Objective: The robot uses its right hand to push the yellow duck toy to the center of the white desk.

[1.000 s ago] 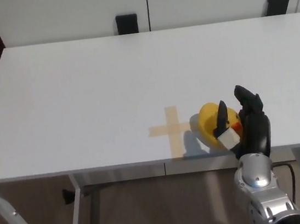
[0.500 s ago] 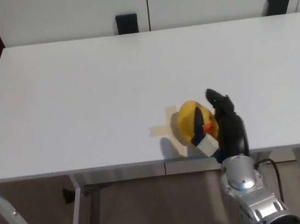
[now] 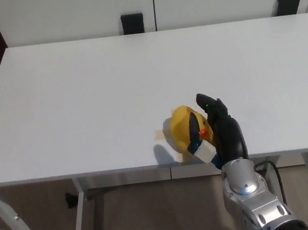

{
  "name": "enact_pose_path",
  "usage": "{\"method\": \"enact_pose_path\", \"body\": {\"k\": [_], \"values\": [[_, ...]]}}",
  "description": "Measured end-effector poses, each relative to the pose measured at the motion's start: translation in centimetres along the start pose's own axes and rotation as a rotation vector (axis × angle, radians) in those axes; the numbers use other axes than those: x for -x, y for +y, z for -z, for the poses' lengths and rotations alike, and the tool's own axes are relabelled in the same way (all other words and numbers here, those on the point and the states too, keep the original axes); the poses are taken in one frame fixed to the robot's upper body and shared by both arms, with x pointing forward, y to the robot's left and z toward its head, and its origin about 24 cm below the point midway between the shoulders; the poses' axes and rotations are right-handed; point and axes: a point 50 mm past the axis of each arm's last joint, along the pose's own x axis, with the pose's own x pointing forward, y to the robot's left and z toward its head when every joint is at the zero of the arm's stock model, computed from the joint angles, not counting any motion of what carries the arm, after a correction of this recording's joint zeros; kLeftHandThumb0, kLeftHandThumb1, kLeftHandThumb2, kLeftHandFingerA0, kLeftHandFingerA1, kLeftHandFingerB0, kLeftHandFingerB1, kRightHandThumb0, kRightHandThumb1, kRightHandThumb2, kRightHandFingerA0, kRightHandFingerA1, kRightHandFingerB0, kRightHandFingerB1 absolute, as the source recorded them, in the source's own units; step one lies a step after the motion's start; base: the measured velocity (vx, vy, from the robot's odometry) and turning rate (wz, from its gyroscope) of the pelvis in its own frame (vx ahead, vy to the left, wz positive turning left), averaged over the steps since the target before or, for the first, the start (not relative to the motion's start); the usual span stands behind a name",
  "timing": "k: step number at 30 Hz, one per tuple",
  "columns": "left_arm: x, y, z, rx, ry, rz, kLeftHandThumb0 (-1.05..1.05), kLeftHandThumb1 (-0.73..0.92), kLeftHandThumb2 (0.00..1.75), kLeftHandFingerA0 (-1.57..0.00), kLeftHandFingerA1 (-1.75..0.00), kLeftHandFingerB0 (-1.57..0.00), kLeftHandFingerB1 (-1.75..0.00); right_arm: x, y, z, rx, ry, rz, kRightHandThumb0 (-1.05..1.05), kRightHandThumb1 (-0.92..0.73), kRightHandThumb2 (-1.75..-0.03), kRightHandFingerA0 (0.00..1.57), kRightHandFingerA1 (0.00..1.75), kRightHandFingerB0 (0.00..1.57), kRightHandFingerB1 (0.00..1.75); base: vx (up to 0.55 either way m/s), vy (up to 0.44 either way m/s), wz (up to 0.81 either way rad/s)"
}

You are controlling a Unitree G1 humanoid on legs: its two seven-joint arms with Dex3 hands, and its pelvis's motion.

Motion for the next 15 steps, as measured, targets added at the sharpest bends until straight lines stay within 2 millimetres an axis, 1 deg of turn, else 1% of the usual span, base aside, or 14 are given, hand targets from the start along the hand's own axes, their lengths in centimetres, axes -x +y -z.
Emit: {"method": "enact_pose_path", "body": {"k": [2, 3, 4, 7, 8, 9, 10, 13, 14, 15], "values": [[0.00, 0.00, -0.01, 0.000, 0.000, 0.000, -0.14, 0.59, 0.80, -0.89, -0.91, -0.90, -1.01, 0.01, 0.05, -0.02, 0.002, 0.000, -0.004, -0.86, -0.92, -0.84, 0.00, 0.52, 0.03, 0.37, 0.00, 0.000, 0.00], [0.00, 0.00, -0.02, 0.001, -0.001, 0.000, -0.15, 0.60, 0.78, -0.87, -0.89, -0.90, -0.99, 0.01, 0.12, -0.08, 0.005, 0.000, -0.010, -0.81, -0.77, -1.18, 0.02, 0.55, 0.04, 0.34, 0.00, 0.000, 0.00], [0.00, 0.01, -0.02, 0.001, -0.001, 0.000, -0.14, 0.57, 0.82, -0.89, -0.92, -0.91, -1.01, 0.01, 0.15, -0.10, 0.006, 0.001, -0.013, -0.87, -0.81, -1.22, 0.00, 0.49, 0.09, 0.28, 0.00, 0.000, 0.00], [0.00, 0.01, 0.00, 0.001, -0.001, 0.000, -0.14, 0.57, 0.82, -0.89, -0.92, -0.91, -1.01, 0.00, 0.11, -0.16, 0.006, 0.000, -0.013, -0.87, -0.81, -1.22, 0.00, 0.49, 0.09, 0.28, 0.00, 0.000, 0.00], [0.00, 0.02, 0.01, 0.001, 0.000, 0.000, -0.14, 0.58, 0.83, -0.87, -0.89, -0.89, -0.99, 0.00, 0.07, -0.16, 0.007, -0.001, -0.011, -0.85, -0.78, -1.19, 0.02, 0.54, 0.08, 0.29, 0.00, 0.000, 0.00], [0.00, 0.02, 0.01, 0.001, 0.000, 0.000, -0.14, 0.58, 0.83, -0.87, -0.89, -0.89, -0.99, 0.00, 0.00, -0.14, 0.007, -0.001, -0.006, -0.85, -0.78, -1.19, 0.02, 0.54, 0.08, 0.29, 0.00, 0.000, 0.00], [0.01, 0.02, 0.03, 0.001, 0.000, 0.001, -0.13, 0.59, 0.82, -0.88, -0.91, -0.88, -1.00, 0.01, -0.07, -0.12, 0.008, -0.002, 0.001, -0.74, -0.78, -1.20, 0.00, 0.46, 0.00, 0.26, 0.00, 0.000, 0.00], [0.03, 0.04, 0.12, 0.000, 0.002, 0.001, -0.13, 0.59, 0.82, -0.88, -0.91, -0.88, -1.00, 0.10, -0.48, 0.03, -0.001, -0.008, 0.032, -0.74, -0.78, -1.20, 0.00, 0.46, 0.00, 0.26, 0.00, 0.000, 0.00], [0.04, 0.05, 0.20, -0.001, 0.004, 0.000, -0.15, 0.60, 0.80, -0.88, -0.91, -0.87, -1.00, 0.16, -0.73, 0.12, -0.008, -0.012, 0.051, -0.86, -0.92, -0.83, 0.00, 0.31, 0.00, 0.09, 0.00, 0.000, 0.00], [0.04, 0.05, 0.20, -0.001, 0.004, 0.000, -0.15, 0.60, 0.80, -0.88, -0.91, -0.87, -1.00, 0.16, -0.73, 0.12, -0.008, -0.012, 0.051, -0.86, -0.92, -0.83, 0.00, 0.31, 0.00, 0.09, 0.00, 0.000, 0.00]]}}
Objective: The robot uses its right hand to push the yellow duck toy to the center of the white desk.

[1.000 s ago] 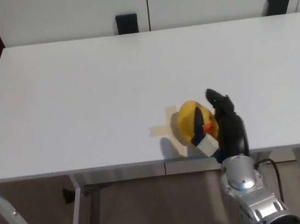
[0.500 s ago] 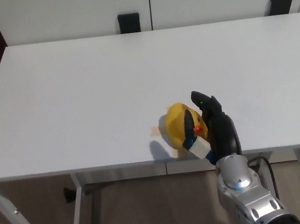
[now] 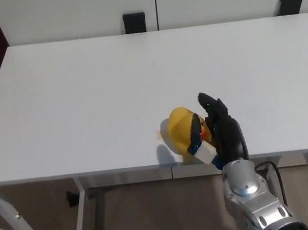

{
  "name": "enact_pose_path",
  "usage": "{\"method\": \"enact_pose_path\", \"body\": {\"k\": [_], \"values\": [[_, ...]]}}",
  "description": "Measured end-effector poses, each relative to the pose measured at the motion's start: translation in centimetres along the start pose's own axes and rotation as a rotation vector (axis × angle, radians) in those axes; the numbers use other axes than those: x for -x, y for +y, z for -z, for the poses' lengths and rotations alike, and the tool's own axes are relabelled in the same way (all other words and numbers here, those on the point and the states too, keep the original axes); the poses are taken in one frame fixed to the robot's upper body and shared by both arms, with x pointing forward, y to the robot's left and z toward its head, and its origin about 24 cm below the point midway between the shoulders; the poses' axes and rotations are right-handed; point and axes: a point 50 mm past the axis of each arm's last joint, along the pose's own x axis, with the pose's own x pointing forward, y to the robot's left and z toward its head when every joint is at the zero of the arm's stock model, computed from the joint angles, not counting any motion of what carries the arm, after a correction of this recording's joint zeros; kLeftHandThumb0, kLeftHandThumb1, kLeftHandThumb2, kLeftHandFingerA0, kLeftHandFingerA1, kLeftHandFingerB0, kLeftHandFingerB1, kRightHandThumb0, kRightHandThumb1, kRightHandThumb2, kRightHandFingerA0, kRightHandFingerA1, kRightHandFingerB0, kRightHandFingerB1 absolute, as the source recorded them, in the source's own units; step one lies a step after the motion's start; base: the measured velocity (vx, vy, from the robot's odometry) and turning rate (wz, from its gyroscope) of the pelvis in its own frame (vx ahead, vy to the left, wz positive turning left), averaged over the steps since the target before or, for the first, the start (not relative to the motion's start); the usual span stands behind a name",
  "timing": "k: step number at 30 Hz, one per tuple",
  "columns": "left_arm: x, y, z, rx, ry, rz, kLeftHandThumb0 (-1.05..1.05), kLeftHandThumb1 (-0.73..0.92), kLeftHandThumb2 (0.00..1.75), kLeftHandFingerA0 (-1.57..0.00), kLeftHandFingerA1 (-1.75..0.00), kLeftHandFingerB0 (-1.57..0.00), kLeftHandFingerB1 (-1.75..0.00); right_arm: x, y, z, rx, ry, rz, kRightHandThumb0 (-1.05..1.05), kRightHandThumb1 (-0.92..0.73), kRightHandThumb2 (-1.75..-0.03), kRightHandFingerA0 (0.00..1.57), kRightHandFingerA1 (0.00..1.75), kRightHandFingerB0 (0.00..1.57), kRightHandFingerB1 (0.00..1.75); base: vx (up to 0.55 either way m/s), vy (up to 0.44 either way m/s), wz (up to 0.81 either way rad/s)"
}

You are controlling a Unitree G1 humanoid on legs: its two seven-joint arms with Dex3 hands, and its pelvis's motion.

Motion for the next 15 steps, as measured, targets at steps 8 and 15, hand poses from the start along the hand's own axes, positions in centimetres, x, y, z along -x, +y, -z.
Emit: {"method": "enact_pose_path", "body": {"k": [8, 15], "values": [[0.1, 0.1, 0.3, -0.003, 0.009, -0.003, -0.17, 0.61, 0.78, -0.88, -0.90, -0.89, -1.00, -0.4, -2.4, -1.3, 0.027, -0.098, 0.070, -1.02, -0.80, -1.10, 0.00, 0.00, 0.00, 0.00, 0.00, 0.000, 0.00], [0.2, 0.3, 1.0, -0.005, 0.026, -0.005, -0.20, 0.63, 0.78, -0.88, -0.90, -0.92, -1.02, -0.7, -5.0, -4.5, 0.097, -0.240, 0.119, -1.05, -0.92, -0.78, 0.00, 0.00, 0.00, 0.00, 0.00, 0.000, 0.00]]}}
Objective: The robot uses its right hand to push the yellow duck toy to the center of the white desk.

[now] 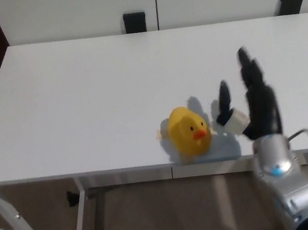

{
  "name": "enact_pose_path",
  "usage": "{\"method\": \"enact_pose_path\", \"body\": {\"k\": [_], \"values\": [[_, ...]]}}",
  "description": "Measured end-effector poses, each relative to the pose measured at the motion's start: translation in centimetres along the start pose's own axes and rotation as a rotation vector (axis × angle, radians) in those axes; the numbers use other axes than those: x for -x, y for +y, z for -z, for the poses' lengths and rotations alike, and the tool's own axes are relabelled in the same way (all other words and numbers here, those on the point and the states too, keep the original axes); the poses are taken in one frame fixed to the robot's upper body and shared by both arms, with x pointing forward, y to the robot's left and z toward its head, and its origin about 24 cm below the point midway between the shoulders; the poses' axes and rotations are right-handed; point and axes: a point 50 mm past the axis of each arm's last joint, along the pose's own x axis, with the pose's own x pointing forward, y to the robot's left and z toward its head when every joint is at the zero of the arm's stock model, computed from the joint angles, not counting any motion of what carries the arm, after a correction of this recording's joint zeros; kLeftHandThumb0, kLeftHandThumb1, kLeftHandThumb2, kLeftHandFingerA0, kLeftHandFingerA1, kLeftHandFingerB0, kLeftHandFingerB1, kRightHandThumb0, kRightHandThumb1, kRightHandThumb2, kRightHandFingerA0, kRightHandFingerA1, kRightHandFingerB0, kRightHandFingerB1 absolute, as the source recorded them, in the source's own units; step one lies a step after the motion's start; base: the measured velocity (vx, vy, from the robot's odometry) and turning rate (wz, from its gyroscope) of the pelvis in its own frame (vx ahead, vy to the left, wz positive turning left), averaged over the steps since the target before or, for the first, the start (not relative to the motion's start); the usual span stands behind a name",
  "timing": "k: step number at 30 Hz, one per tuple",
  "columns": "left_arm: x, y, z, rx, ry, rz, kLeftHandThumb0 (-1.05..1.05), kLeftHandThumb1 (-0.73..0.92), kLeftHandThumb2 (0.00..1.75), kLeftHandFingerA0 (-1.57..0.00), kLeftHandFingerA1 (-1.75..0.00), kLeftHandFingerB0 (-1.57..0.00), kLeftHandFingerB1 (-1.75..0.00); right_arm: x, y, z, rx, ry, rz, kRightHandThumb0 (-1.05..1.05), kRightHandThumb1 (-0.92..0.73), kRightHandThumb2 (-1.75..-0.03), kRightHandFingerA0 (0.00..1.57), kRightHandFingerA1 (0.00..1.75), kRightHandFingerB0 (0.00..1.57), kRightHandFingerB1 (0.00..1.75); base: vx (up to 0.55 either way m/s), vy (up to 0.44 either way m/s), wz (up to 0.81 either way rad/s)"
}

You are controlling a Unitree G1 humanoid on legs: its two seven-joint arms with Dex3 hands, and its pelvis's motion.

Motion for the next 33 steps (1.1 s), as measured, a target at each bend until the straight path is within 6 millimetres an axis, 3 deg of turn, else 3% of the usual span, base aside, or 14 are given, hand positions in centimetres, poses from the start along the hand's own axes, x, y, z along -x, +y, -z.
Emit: {"method": "enact_pose_path", "body": {"k": [1, 2, 3, 12, 13, 14, 15, 16, 20, 21, 23, 28, 29, 33], "values": [[0.1, 0.1, 0.3, 0.002, 0.008, -0.002, -0.14, 0.51, 1.03, -0.87, -0.91, -0.94, -1.00, -0.3, -1.1, -1.2, 0.009, -0.052, 0.016, -1.04, -0.78, -1.09, 0.00, 0.00, 0.00, 0.08, 0.00, 0.000, 0.00], [0.1, 0.1, 0.3, 0.002, 0.008, -0.002, -0.14, 0.51, 1.03, -0.87, -0.91, -0.94, -1.00, -0.3, -1.1, -1.2, 0.009, -0.052, 0.016, -1.04, -0.78, -1.09, 0.00, 0.00, 0.00, 0.08, 0.00, 0.000, 0.00], [0.1, 0.1, 0.5, 0.003, 0.014, -0.004, -0.15, 0.59, 0.86, -0.89, -0.89, -0.92, -1.01, -0.5, -1.8, -2.0, 0.008, -0.084, 0.025, -1.05, -0.92, -0.89, 0.00, 0.00, 0.00, 0.00, 0.00, 0.000, 0.00], [0.3, 0.3, 1.3, -0.004, 0.030, -0.005, -0.14, 0.57, 0.83, -0.89, -0.90, -0.88, -0.97, 0.6, -4.4, -5.0, -0.086, -0.199, 0.036, -0.98, -0.92, -0.78, 0.00, 0.00, 0.00, 0.00, 0.00, 0.000, 0.00], [0.3, 0.3, 1.6, -0.006, 0.038, -0.005, -0.14, 0.60, 0.80, -0.95, -0.93, -0.95, -1.00, 1.1, -5.7, -5.6, -0.117, -0.227, 0.035, -1.05, -0.91, -1.28, 0.00, 0.10, 0.00, 0.10, 0.00, 0.000, 0.00], [0.3, 0.3, 1.6, -0.006, 0.038, -0.005, -0.14, 0.60, 0.80, -0.95, -0.93, -0.95, -1.00, 1.1, -5.7, -5.6, -0.117, -0.227, 0.035, -1.05, -0.91, -1.28, 0.00, 0.10, 0.00, 0.10, 0.00, 0.000, 0.00], [0.4, 0.3, 1.8, -0.006, 0.042, -0.006, -0.14, 0.60, 0.80, -0.95, -0.93, -0.95, -1.00, 1.4, -7.5, -5.7, -0.112, -0.243, 0.042, -1.05, -0.91, -1.28, 0.00, 0.10, 0.00, 0.10, 0.00, 0.000, 0.10], [0.4, 0.4, 1.9, -0.003, 0.044, -0.007, -0.13, 0.62, 0.81, -0.92, -0.88, -0.94, -0.99, 1.6, -9.2, -5.4, -0.081, -0.242, 0.059, -0.93, -0.92, -0.79, 0.00, 0.00, 0.00, 0.00, 0.00, 0.000, 0.00], [0.5, 0.4, 2.2, 0.001, 0.055, -0.009, -0.12, 0.60, 0.83, -0.90, -0.87, -0.93, -0.99, 2.2, -13.8, -4.6, 0.009, -0.219, 0.112, -0.97, -0.92, -0.82, 0.00, 0.00, 0.00, 0.00, 0.00, 0.000, 0.00], [0.5, 0.4, 2.2, 0.001, 0.055, -0.009, -0.14, 0.61, 0.83, -0.89, -0.89, -0.92, -0.99, 2.2, -13.8, -4.6, 0.009, -0.219, 0.112, -0.98, -0.87, -1.23, 0.00, 0.11, 0.00, 0.09, 0.00, 0.000, 0.00], [0.5, 0.4, 2.2, 0.003, 0.054, -0.009, -0.14, 0.61, 0.83, -0.89, -0.89, -0.92, -0.99, 3.1, -18.7, -3.9, 0.104, -0.177, 0.177, -0.98, -0.87, -1.23, 0.00, 0.11, 0.00, 0.09, 0.00, 0.000, 0.00], [0.4, 0.3, 1.9, 0.006, 0.047, -0.008, -0.16, 0.63, 0.79, -0.85, -0.86, -0.88, -1.03, 5.7, -26.1, -3.3, 0.225, -0.089, 0.303, -0.87, -0.79, -1.16, 0.00, 0.27, 0.06, 0.21, 0.00, 0.000, 0.00], [0.4, 0.3, 1.8, 0.007, 0.045, -0.008, -0.16, 0.63, 0.79, -0.84, -0.84, -0.85, -1.00, 6.4, -27.3, -3.0, 0.242, -0.066, 0.328, -0.78, -0.73, -1.13, 0.00, 0.36, 0.00, 0.33, 0.00, 0.000, 0.00], [0.4, 0.3, 1.8, 0.007, 0.045, -0.008, -0.15, 0.63, 0.81, -0.83, -0.85, -0.86, -1.01, 8.9, -30.8, -1.8, 0.296, 0.019, 0.408, -0.79, -0.69, -1.14, 0.00, 0.47, 0.00, 0.32, 0.00, 0.000, 0.00]]}}
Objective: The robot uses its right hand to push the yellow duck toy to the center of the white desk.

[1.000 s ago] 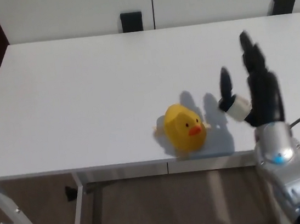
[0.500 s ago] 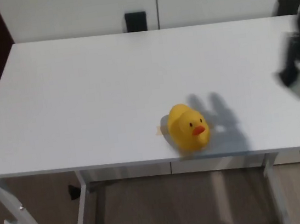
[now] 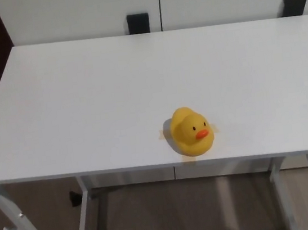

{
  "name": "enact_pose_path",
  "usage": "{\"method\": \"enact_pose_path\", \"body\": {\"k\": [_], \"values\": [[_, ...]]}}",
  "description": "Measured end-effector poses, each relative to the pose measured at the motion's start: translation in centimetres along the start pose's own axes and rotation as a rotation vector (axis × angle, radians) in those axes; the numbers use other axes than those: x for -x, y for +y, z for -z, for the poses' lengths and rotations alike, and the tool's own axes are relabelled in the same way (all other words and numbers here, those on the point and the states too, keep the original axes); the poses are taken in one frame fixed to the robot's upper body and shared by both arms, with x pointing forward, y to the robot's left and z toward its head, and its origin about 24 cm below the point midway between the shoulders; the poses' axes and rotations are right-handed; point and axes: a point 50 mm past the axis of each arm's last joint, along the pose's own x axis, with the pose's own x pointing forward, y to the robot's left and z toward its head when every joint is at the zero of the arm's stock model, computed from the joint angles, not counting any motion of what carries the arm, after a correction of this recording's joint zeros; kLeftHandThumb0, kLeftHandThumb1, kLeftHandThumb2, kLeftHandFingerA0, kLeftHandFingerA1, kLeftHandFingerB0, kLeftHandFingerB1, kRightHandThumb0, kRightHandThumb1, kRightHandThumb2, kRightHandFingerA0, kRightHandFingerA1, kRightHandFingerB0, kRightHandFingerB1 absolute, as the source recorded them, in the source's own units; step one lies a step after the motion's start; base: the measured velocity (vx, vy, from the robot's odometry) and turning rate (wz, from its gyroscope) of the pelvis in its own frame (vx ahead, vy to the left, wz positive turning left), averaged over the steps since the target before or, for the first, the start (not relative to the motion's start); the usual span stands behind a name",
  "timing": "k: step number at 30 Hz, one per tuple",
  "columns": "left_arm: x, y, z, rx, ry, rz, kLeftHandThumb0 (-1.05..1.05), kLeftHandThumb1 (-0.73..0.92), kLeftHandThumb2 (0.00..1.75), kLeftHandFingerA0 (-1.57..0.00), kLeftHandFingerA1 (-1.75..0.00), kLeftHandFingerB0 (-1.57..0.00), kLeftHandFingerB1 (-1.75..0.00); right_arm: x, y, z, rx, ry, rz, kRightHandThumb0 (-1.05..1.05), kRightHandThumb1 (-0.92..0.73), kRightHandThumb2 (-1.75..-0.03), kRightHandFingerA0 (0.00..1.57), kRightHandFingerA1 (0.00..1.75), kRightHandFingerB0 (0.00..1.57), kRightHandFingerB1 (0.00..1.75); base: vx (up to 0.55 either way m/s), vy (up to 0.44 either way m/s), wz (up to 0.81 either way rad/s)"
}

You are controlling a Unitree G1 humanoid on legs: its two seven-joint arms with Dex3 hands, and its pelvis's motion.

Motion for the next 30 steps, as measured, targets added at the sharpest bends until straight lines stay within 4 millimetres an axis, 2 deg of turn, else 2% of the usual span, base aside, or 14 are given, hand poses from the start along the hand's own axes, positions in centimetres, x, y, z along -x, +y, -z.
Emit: {"method": "enact_pose_path", "body": {"k": [3, 4, 5, 9, 10, 12, 13, 17, 18, 23, 24, 25, 26, 30], "values": [[0.0, 0.0, 0.1, 0.000, 0.001, 0.000, -0.16, 0.64, 0.78, -0.85, -0.86, -0.87, -1.01, 3.1, -5.3, 4.5, 0.094, 0.181, 0.103, -0.79, -0.70, -1.13, 0.00, 0.50, 0.01, 0.34, 0.00, 0.000, 0.00], [0.0, 0.0, 0.1, 0.000, 0.001, 0.000, -0.16, 0.64, 0.78, -0.85, -0.86, -0.87, -1.01, 3.1, -5.3, 4.5, 0.094, 0.181, 0.103, -0.79, -0.70, -1.13, 0.00, 0.50, 0.01, 0.34, 0.00, 0.000, -0.10], [0.0, 0.0, 0.1, -0.001, 0.003, -0.001, -0.16, 0.64, 0.79, -0.86, -0.87, -0.88, -1.05, 3.8, -6.0, 5.5, 0.103, 0.224, 0.118, -0.69, -0.85, -0.66, 0.07, 0.52, 0.07, 0.30, 0.00, 0.000, -0.07], [0.0, 0.0, -0.1, 0.003, -0.003, -0.003, -0.20, 0.65, 0.76, -0.86, -0.87, -0.88, -1.02, 7.3, -8.0, 9.4, 0.121, 0.392, 0.197, -0.55, -0.78, -0.64, 0.18, 0.53, 0.09, 0.37, 0.00, 0.000, 0.00], [0.0, 0.0, -0.1, 0.003, -0.003, -0.003, -0.18, 0.63, 0.76, -0.87, -0.89, -0.89, -1.03, 7.3, -8.0, 9.4, 0.121, 0.392, 0.197, -0.42, -0.74, -0.63, 0.21, 0.56, 0.14, 0.41, 0.00, 0.000, 0.00], [0.0, 0.1, -0.1, 0.005, -0.003, -0.005, -0.18, 0.63, 0.76, -0.87, -0.89, -0.89, -1.03, 8.7, -7.6, 11.1, 0.100, 0.456, 0.230, -0.42, -0.74, -0.63, 0.21, 0.56, 0.14, 0.41, 0.00, 0.000, 0.00], [0.0, 0.1, -0.1, 0.007, -0.004, -0.006, -0.16, 0.63, 0.82, -0.90, -0.92, -0.92, -1.04, 9.1, -7.3, 11.6, 0.093, 0.478, 0.240, -0.26, -0.65, -0.60, 0.56, 0.71, 0.48, 0.56, 0.00, 0.000, 0.00], [-0.1, 0.1, -0.5, 0.010, -0.012, -0.009, -0.18, 0.59, 0.78, -0.94, -0.99, -0.95, -1.09, 10.1, -6.1, 13.2, 0.091, 0.542, 0.261, -0.22, -0.67, -0.62, 0.56, 0.65, 0.49, 0.56, 0.00, 0.000, 0.00], [-0.1, 0.1, -0.7, 0.012, -0.017, -0.009, -0.13, 0.57, 0.85, -0.90, -0.93, -0.90, -1.03, 10.5, -5.2, 14.0, 0.091, 0.574, 0.263, -0.16, -0.67, -0.76, 0.52, 0.65, 0.45, 0.59, 0.00, 0.000, 0.00], [-0.2, 0.1, -1.0, 0.014, -0.024, -0.010, -0.13, 0.58, 0.84, -0.88, -0.93, -0.86, -1.03, 12.2, -3.5, 16.1, 0.069, 0.684, 0.281, -0.08, -0.62, -0.84, 0.59, 0.56, 0.44, 0.54, 0.00, 0.000, 0.00], [-0.2, 0.1, -1.0, 0.013, -0.024, -0.010, -0.21, 0.66, 0.71, -0.90, -0.93, -0.86, -1.01, 12.6, -3.3, 16.5, 0.063, 0.706, 0.283, -0.06, -0.57, -0.83, 0.75, 0.54, 0.48, 0.49, 0.00, 0.000, 0.00], [-0.2, 0.1, -1.0, 0.012, -0.024, -0.010, -0.21, 0.66, 0.71, -0.90, -0.93, -0.86, -1.01, 13.1, -3.0, 16.9, 0.057, 0.729, 0.284, -0.06, -0.57, -0.83, 0.75, 0.54, 0.48, 0.49, 0.00, 0.000, 0.00], [-0.2, 0.1, -1.0, 0.012, -0.025, -0.011, -0.19, 0.62, 0.81, -0.92, -0.95, -0.91, -1.06, 13.4, -2.9, 17.0, 0.056, 0.737, 0.285, -0.04, -0.52, -0.85, 0.90, 0.50, 0.68, 0.47, 0.00, 0.000, 0.00], [-0.2, 0.2, -1.3, 0.027, -0.030, -0.015, -0.21, 0.64, 0.76, -0.88, -0.90, -0.85, -1.02, 14.2, -2.2, 17.8, 0.070, 0.768, 0.239, 0.04, -0.46, -0.97, 1.02, 0.51, 0.80, 0.50, 0.00, 0.000, 0.00]]}}
